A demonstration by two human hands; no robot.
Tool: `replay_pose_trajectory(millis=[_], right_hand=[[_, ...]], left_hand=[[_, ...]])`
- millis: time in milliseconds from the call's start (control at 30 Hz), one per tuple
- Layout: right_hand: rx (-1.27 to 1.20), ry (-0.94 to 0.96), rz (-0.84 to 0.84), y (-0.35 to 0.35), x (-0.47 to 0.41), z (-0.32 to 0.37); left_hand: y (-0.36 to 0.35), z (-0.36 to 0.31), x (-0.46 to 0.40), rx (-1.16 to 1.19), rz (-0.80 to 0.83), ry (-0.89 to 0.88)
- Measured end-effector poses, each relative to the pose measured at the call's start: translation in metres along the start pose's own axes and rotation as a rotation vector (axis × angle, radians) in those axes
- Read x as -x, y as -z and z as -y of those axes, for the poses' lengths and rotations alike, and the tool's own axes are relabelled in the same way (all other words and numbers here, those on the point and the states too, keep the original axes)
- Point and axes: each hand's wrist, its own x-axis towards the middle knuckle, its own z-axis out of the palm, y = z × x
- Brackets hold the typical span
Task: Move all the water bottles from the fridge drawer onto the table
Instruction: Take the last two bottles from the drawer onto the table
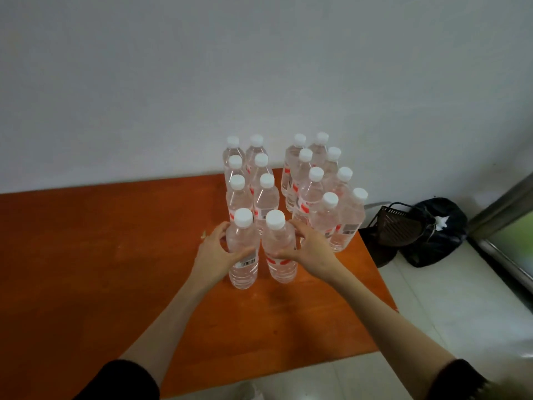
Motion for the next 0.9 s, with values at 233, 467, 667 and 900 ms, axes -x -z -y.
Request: replay_pose_trajectory(millis=[233, 467, 667, 900], right_hand=[[0.029, -0.122, -0.042, -0.019, -0.041, -0.021], [-0.022, -0.157, 0.003, -0.024, -0.055, -0.036], [-0.124, -0.109, 0.040, -0.023, -0.057, -0.038], [-0.137, -0.052, 0.043, -0.021, -0.045, -0.022]], left_hand=[[-0.004, 0.010, -0.033, 0.031, 0.012, -0.014], [-0.012, 0.016, -0.044, 0.079, 0.033, 0.000], [-0.019, 0.016, -0.046, 0.114, -0.008, 0.009], [-0.029, 0.015, -0.034, 0.110, -0.056, 0.066]])
